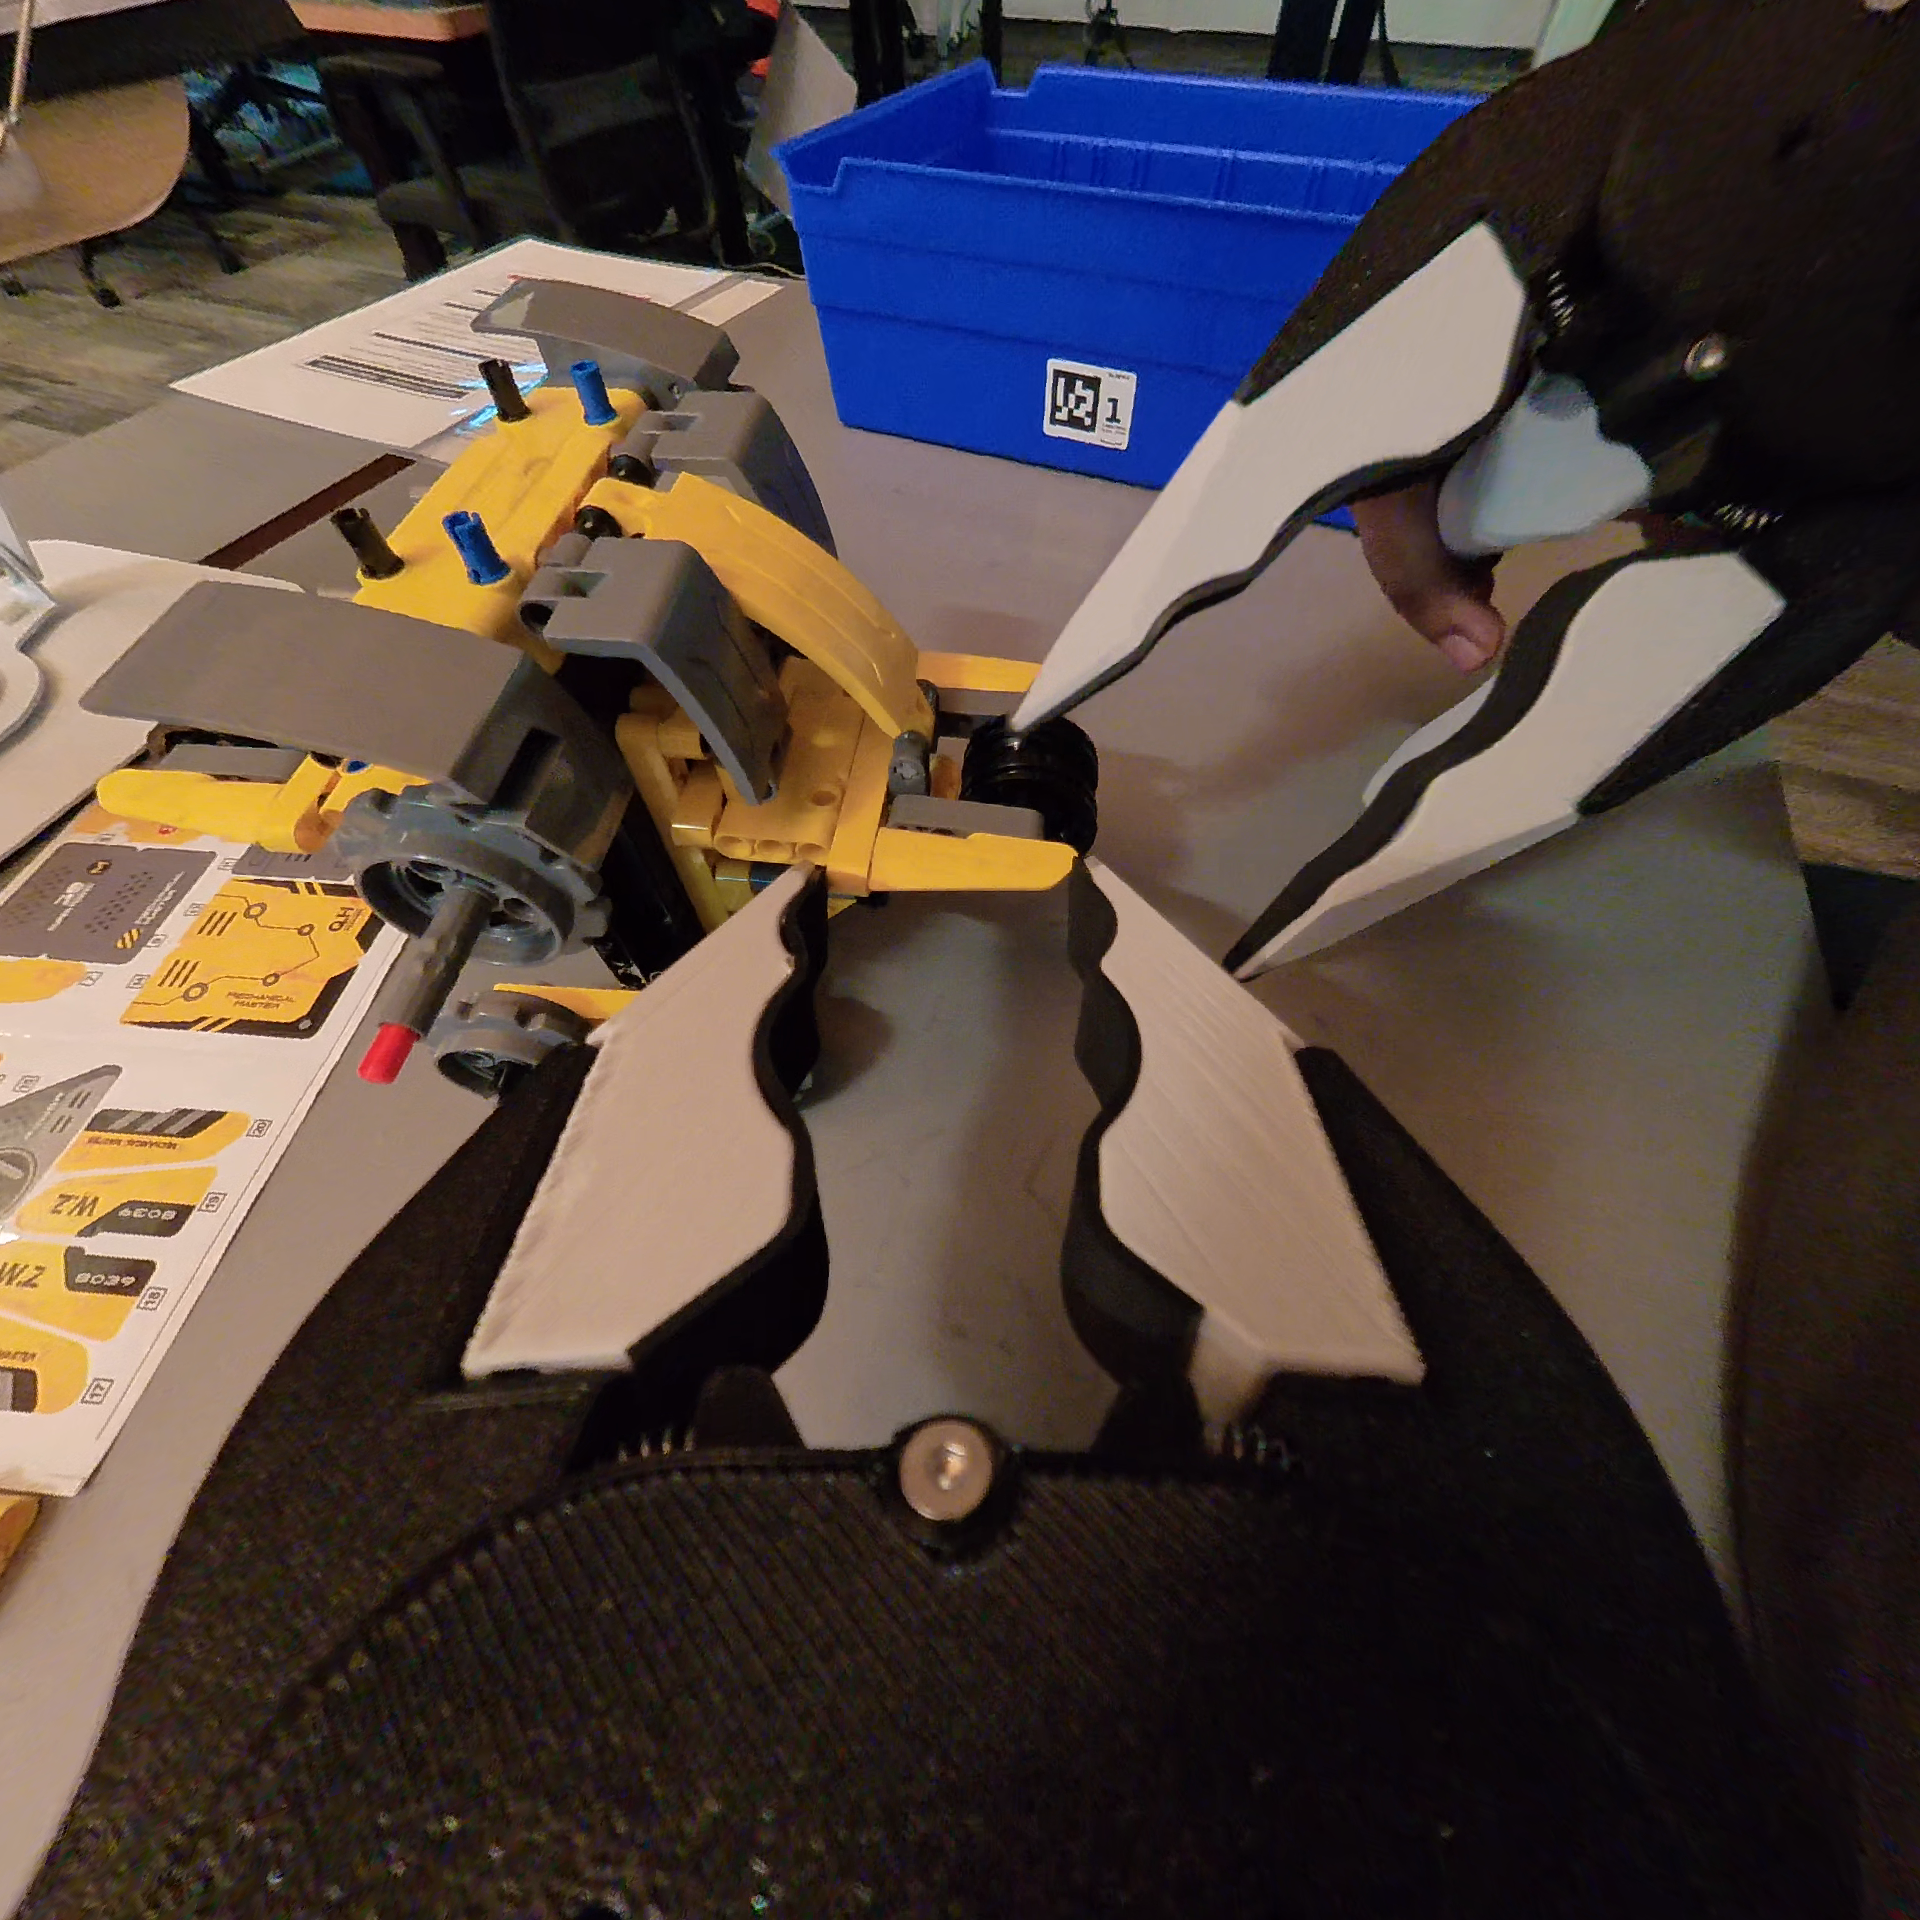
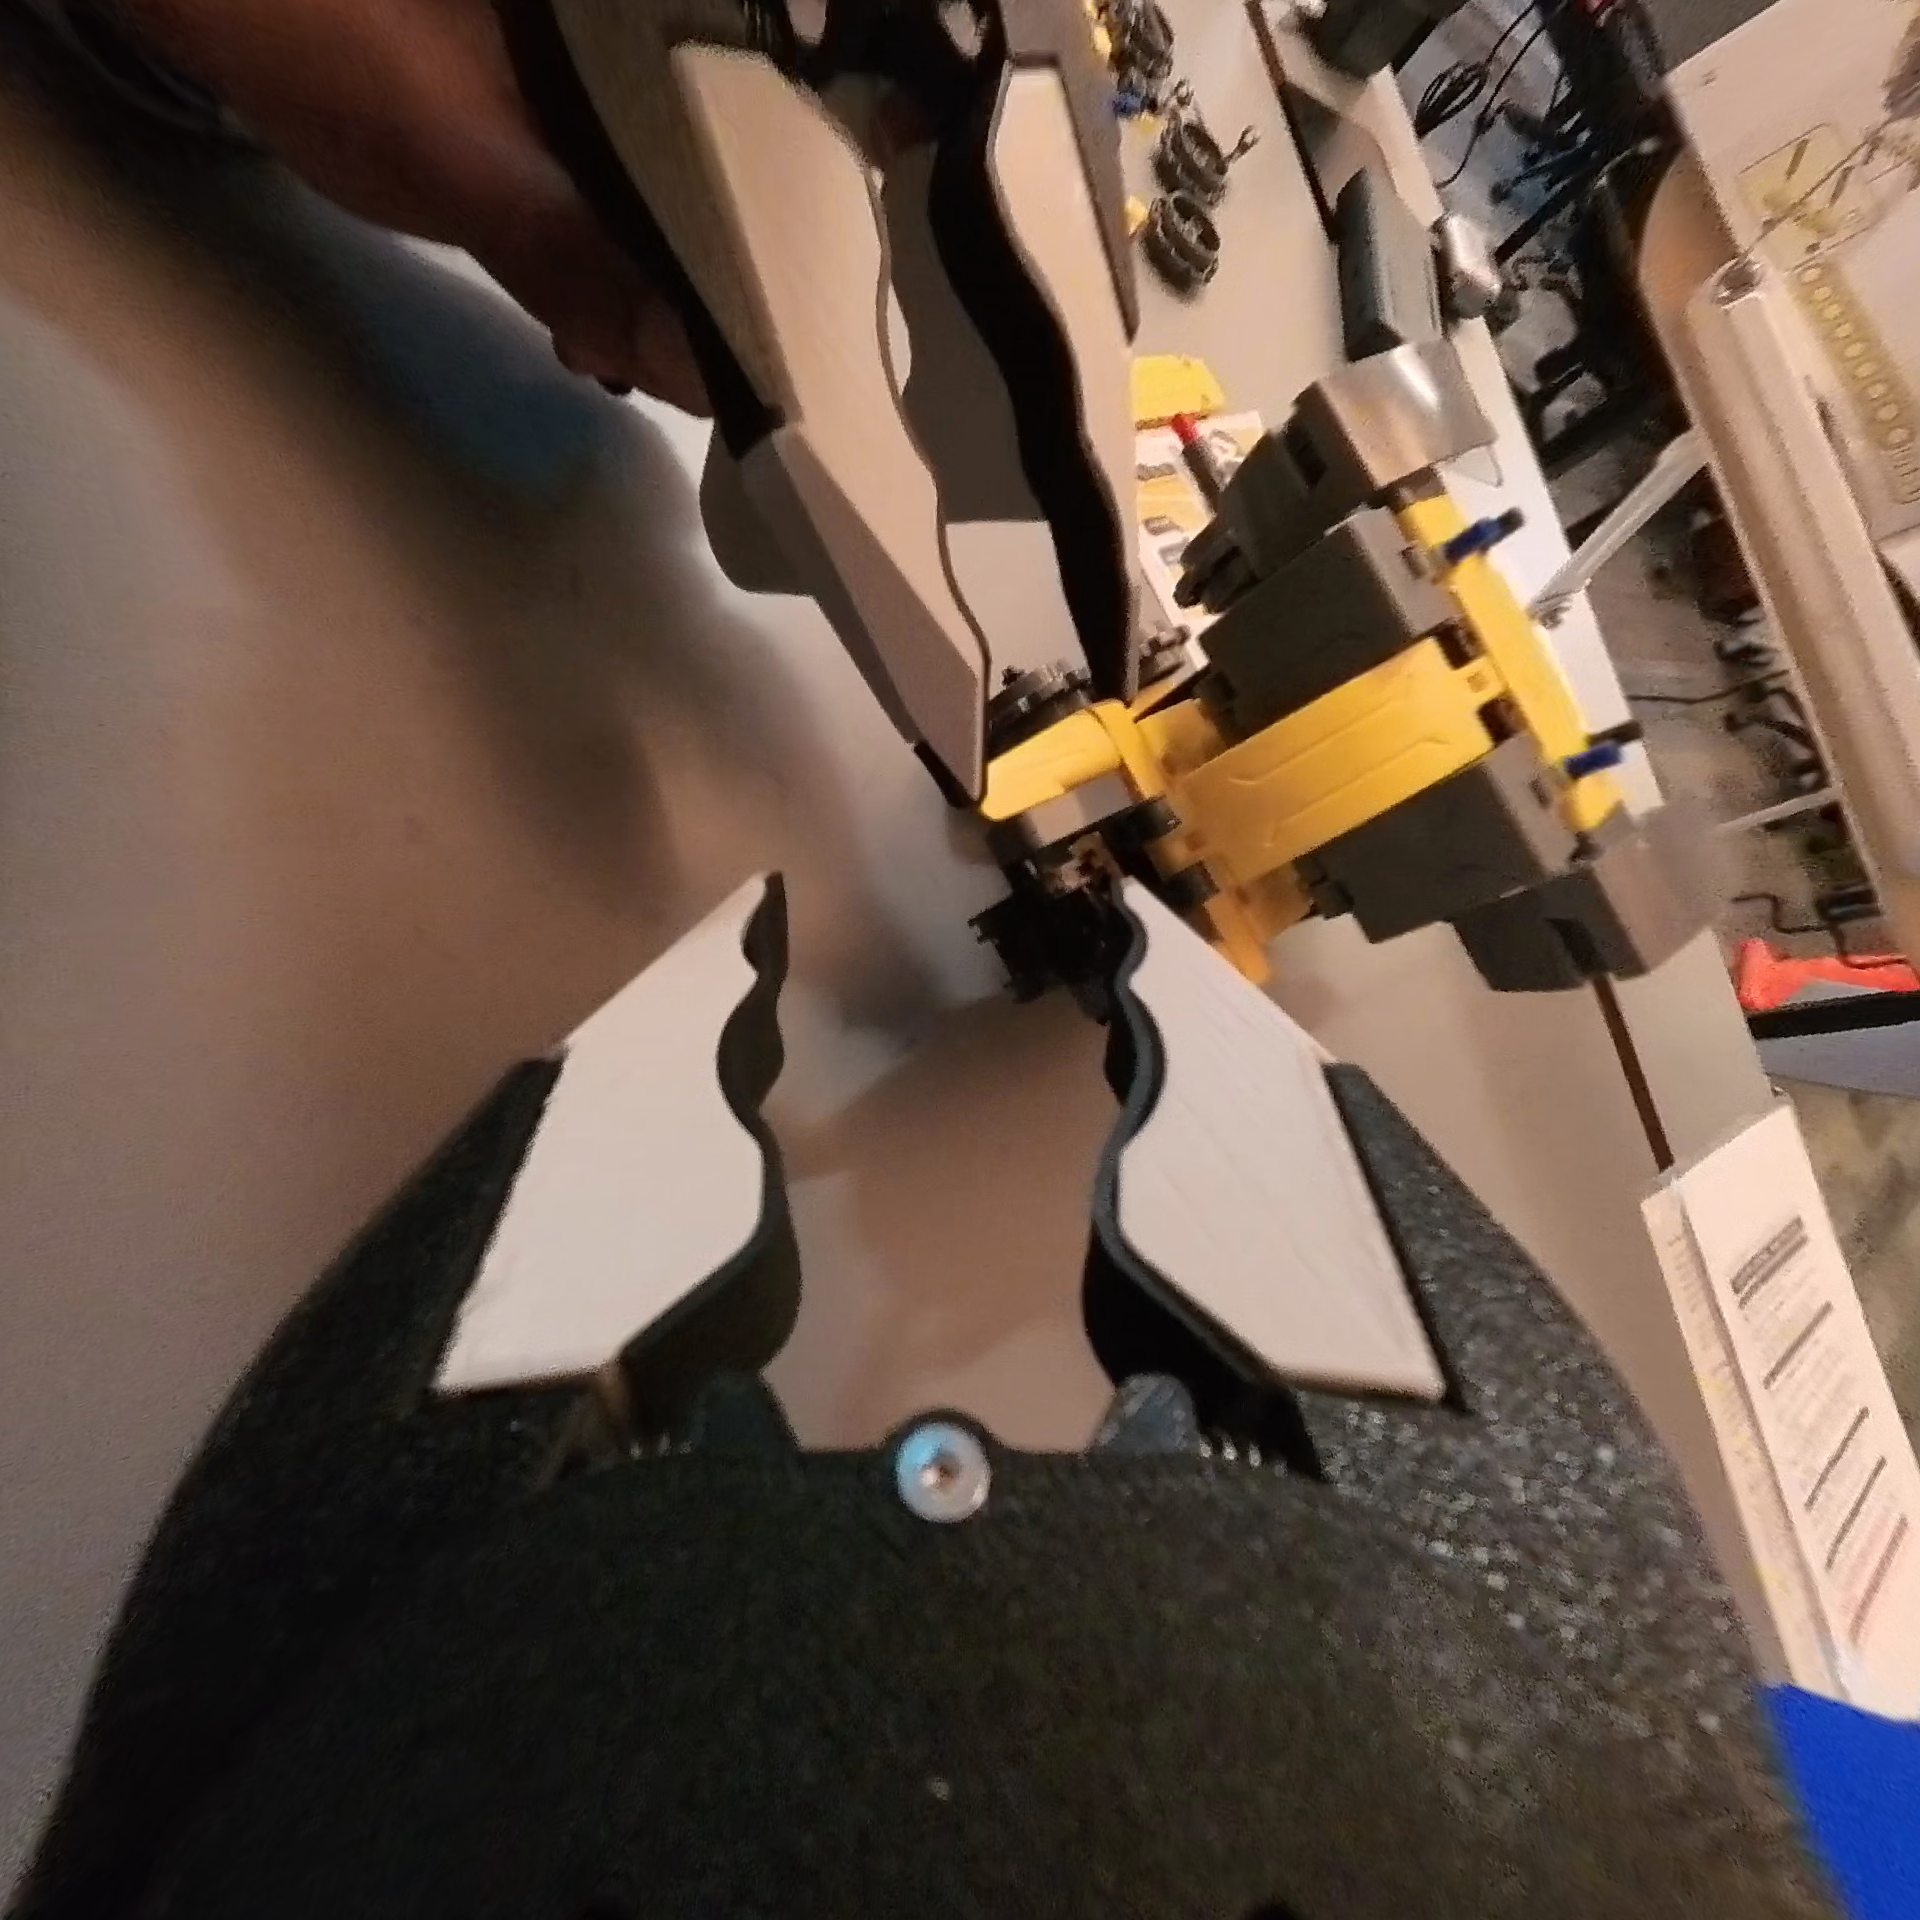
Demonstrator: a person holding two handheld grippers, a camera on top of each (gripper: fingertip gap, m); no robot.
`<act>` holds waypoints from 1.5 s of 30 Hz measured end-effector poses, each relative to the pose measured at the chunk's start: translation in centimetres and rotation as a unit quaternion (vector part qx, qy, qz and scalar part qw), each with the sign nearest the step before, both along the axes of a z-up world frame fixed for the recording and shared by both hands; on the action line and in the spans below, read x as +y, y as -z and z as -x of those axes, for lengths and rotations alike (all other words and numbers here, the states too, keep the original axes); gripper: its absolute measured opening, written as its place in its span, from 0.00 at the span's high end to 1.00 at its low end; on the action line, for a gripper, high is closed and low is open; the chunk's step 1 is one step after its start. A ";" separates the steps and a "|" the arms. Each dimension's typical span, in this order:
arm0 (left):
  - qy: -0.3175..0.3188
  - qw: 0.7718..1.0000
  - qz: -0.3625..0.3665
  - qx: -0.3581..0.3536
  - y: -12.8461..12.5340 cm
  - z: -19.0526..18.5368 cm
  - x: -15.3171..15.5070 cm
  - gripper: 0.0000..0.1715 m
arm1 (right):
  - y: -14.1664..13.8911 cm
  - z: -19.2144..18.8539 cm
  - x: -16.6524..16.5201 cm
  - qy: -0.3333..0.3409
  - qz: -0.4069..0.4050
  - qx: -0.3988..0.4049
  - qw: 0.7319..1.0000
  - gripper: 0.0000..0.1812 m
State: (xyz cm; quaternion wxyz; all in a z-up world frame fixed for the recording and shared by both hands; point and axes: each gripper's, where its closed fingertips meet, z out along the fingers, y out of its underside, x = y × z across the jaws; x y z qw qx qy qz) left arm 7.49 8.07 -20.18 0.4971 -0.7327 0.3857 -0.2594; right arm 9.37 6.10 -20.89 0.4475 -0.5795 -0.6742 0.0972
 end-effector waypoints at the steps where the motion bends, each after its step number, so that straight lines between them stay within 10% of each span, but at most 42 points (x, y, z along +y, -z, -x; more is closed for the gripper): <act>1: 0.000 1.000 0.000 0.001 0.0 0.0 0.0 0.73 | 0.3 0.0 0.1 0.001 -0.001 -0.008 1.000 0.66; 37: -0.003 1.000 0.011 -0.010 0.0 0.4 0.2 0.73 | -0.2 -0.5 -1.7 -0.015 0.101 0.057 0.993 0.72; 45: -0.001 0.999 0.026 -0.023 0.0 0.7 0.3 0.75 | -1.3 -1.3 2.4 0.090 0.168 0.135 0.972 0.58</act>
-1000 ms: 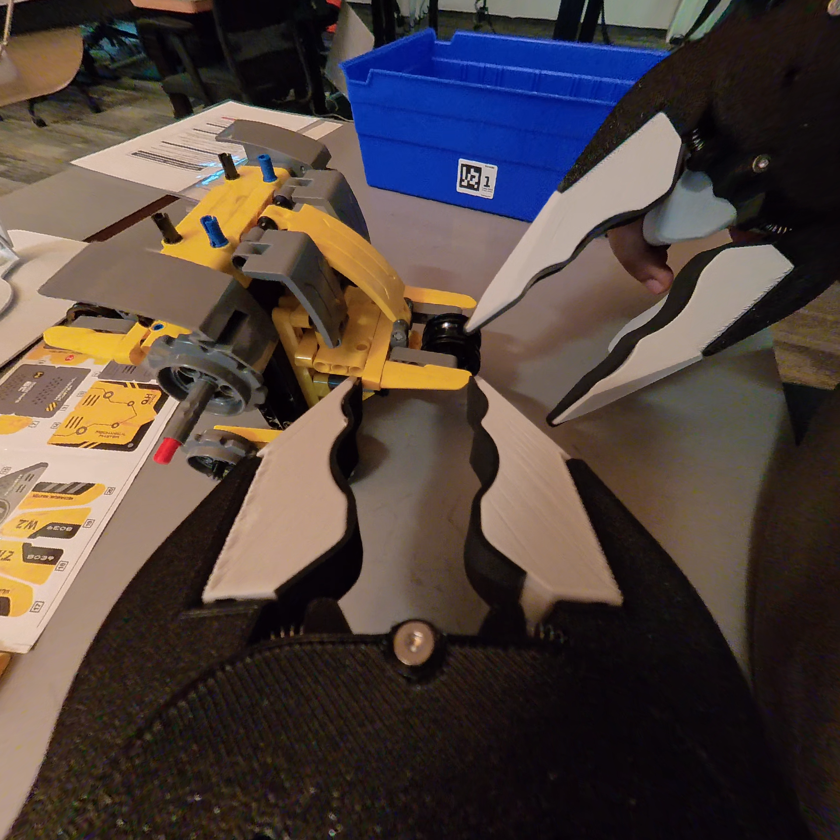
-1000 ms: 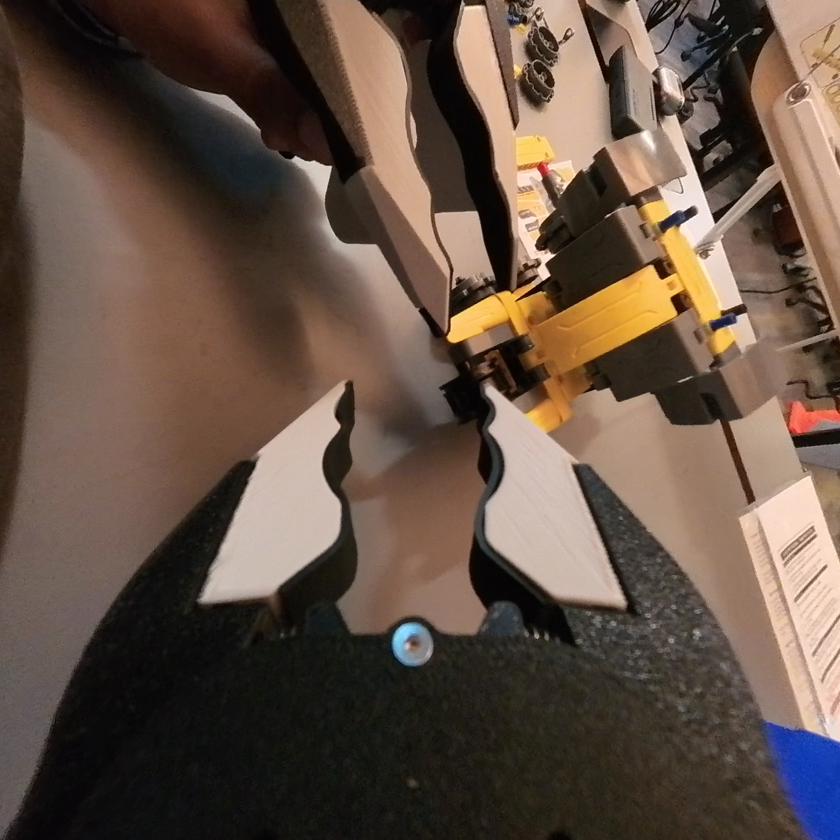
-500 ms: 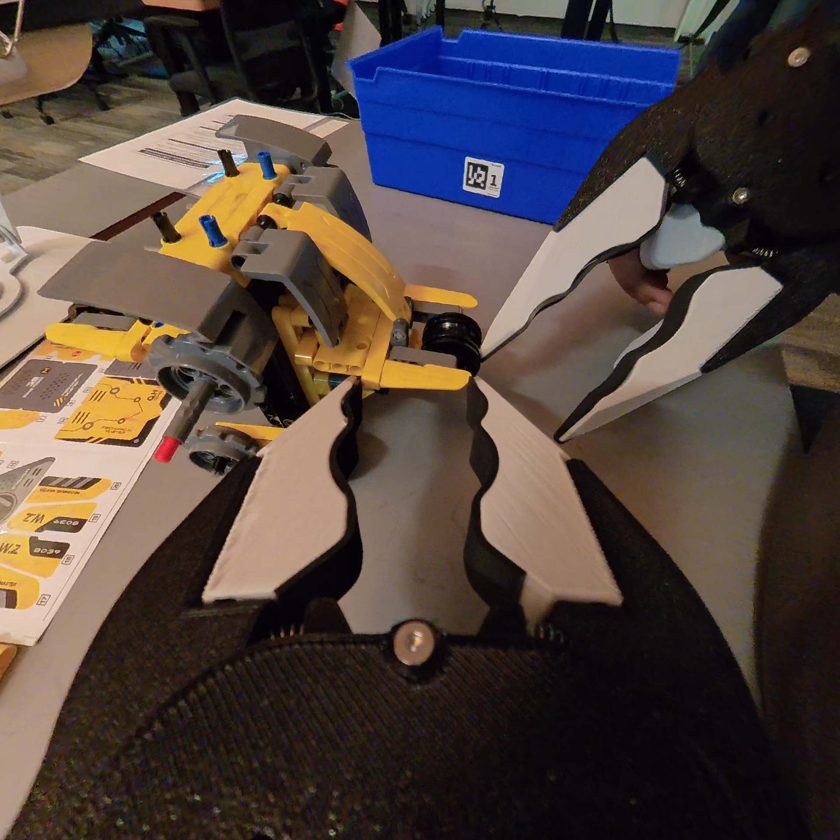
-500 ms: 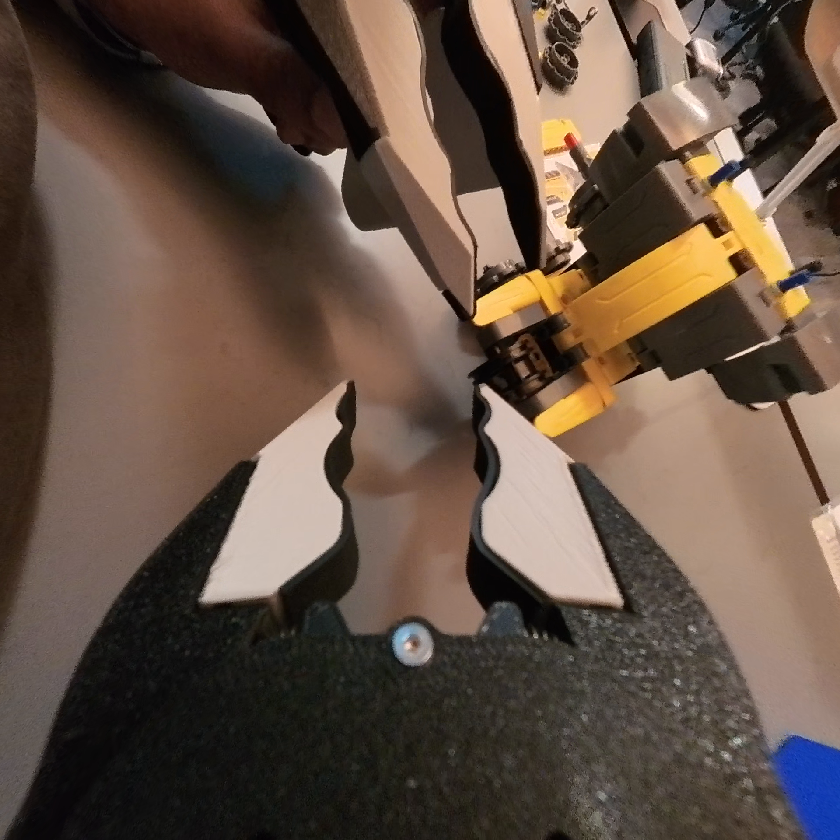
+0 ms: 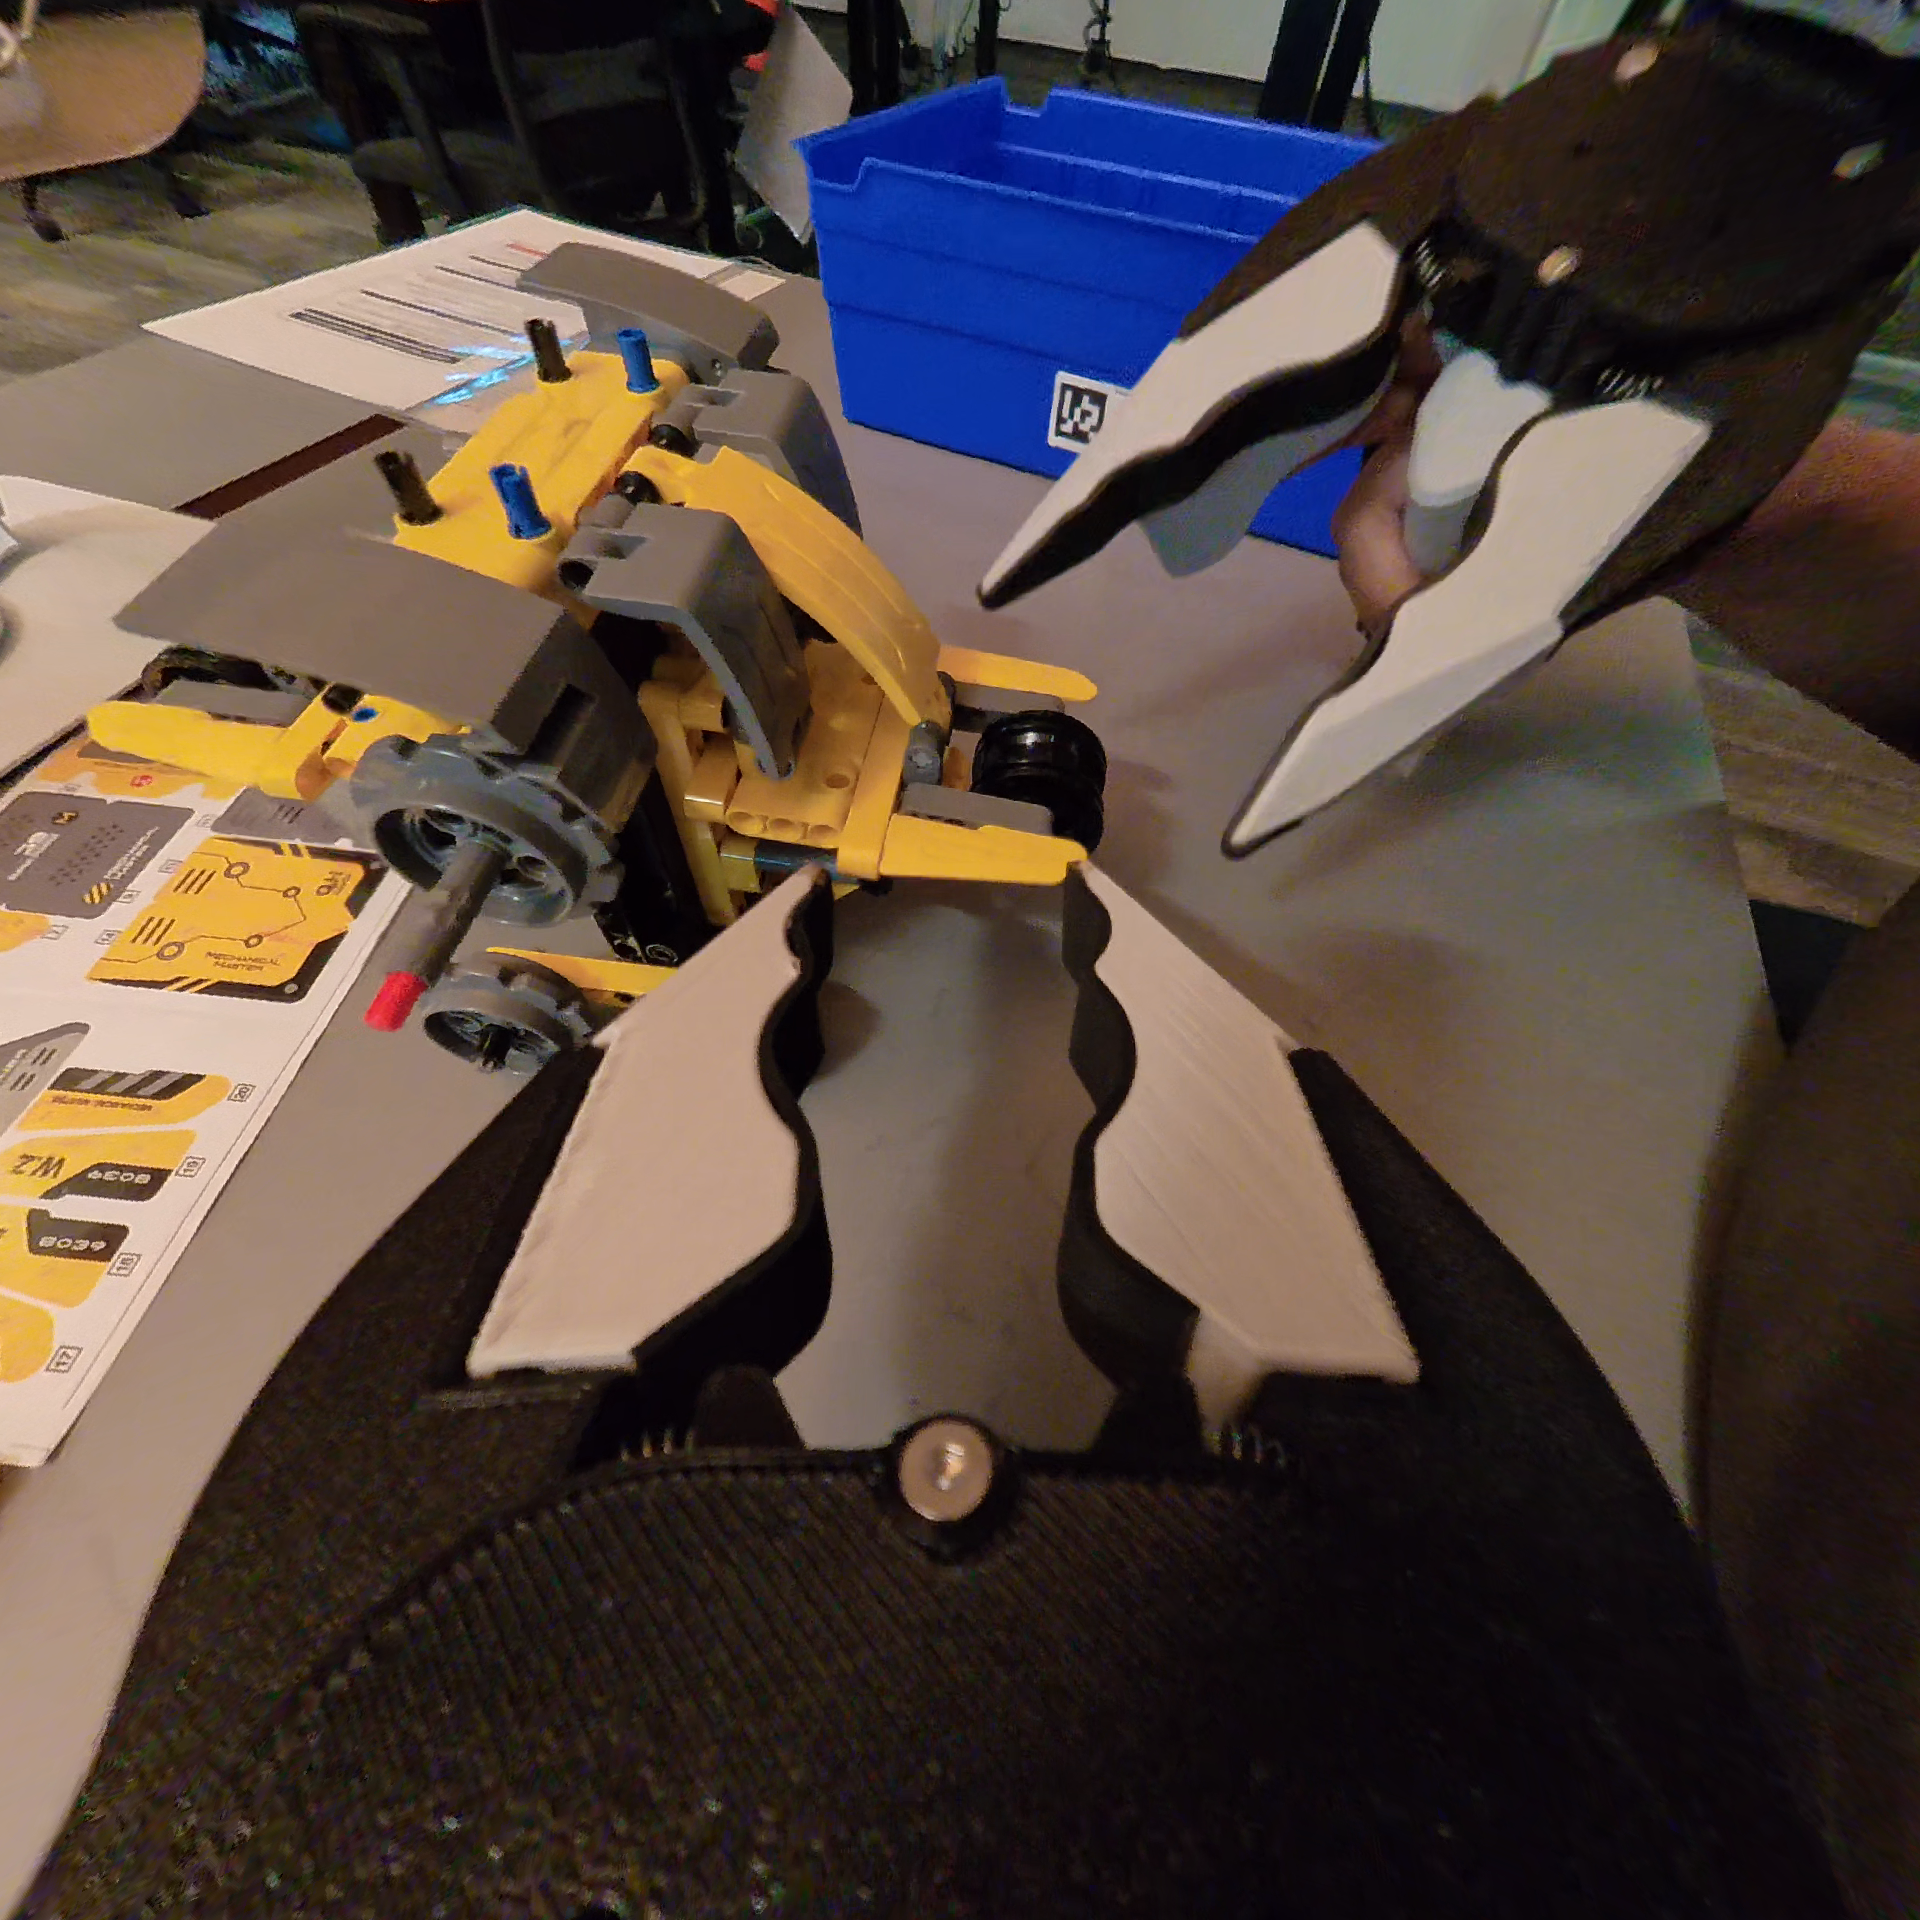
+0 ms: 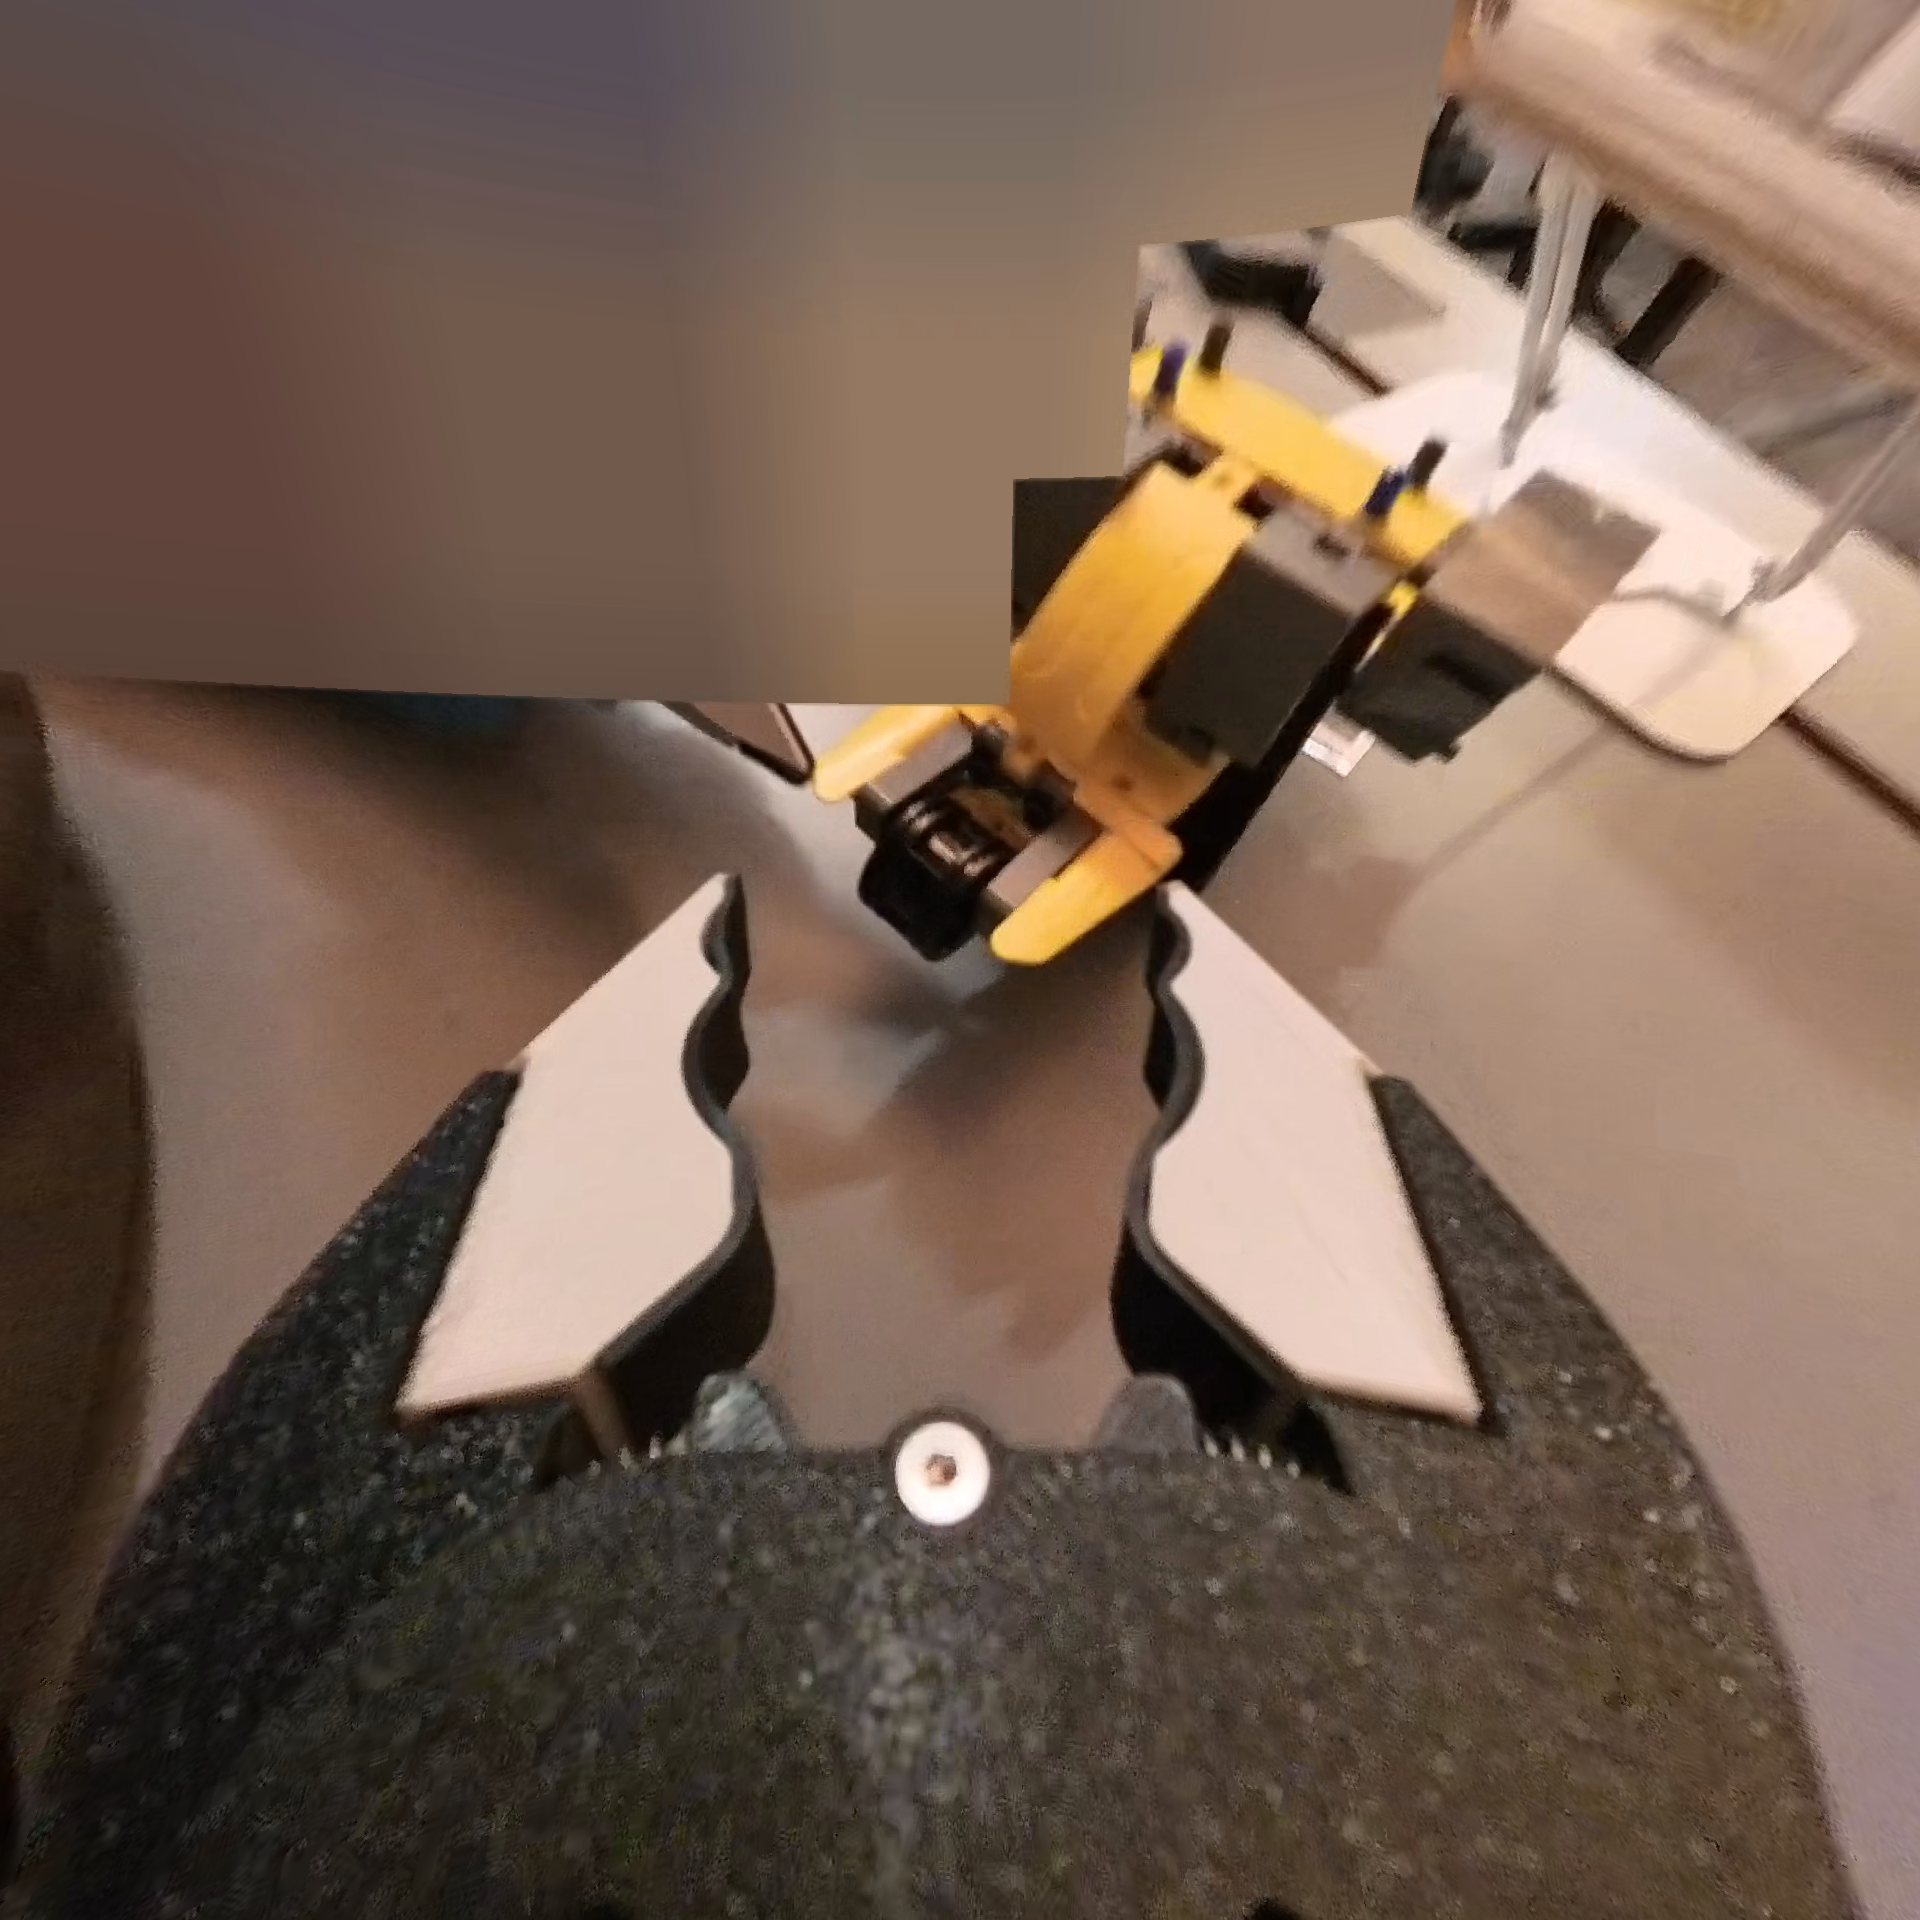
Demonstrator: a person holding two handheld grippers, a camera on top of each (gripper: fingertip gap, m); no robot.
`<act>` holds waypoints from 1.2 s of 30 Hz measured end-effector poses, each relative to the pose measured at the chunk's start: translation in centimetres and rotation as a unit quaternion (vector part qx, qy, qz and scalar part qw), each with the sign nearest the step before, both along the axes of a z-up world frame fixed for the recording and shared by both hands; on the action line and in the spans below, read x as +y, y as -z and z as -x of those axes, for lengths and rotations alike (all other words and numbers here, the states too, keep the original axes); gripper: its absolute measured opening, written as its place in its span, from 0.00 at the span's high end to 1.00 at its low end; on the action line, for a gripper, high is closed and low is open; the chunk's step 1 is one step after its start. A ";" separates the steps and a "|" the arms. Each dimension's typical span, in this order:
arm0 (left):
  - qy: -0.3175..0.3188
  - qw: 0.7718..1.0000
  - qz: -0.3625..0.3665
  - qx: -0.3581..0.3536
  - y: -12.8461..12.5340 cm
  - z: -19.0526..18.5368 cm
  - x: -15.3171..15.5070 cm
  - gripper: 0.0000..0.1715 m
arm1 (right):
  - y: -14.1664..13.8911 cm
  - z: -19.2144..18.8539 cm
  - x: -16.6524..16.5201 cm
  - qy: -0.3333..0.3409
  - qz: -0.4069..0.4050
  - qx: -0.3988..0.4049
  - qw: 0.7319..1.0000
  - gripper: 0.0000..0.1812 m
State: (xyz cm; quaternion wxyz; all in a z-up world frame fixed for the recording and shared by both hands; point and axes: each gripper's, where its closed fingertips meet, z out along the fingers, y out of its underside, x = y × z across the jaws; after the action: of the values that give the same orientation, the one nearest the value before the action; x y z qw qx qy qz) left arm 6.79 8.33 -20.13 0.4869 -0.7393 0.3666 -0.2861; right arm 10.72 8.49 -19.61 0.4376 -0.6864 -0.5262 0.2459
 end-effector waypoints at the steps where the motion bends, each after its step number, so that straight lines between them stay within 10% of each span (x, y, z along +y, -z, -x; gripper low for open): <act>1: -0.001 1.000 0.002 -0.001 0.0 0.1 0.0 0.75 | 0.7 0.1 0.0 0.000 0.014 -0.009 1.000 0.56; 21: -0.086 0.989 -0.079 -0.090 -6.8 7.7 2.6 0.59 | 1.1 10.5 -4.9 -0.125 0.031 0.018 0.991 0.58; 27: -0.094 0.991 -0.066 -0.074 -5.8 7.7 3.2 0.51 | -4.0 8.6 -6.7 -0.196 0.016 0.105 0.975 0.64; 33: -0.072 0.994 -0.041 -0.069 -4.6 6.2 2.9 0.42 | -12.8 3.4 0.6 -0.099 -0.079 0.243 0.962 0.69; 36: -0.077 0.995 -0.016 -0.055 -3.4 5.7 3.2 0.31 | -12.4 0.7 7.7 0.009 -0.069 0.268 0.961 0.69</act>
State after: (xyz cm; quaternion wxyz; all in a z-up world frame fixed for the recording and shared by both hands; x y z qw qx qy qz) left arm 1.10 11.51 -16.69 0.5382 -0.7408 0.2861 -0.2821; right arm 9.98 16.16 -7.21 0.6112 -0.5685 -0.3988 0.3798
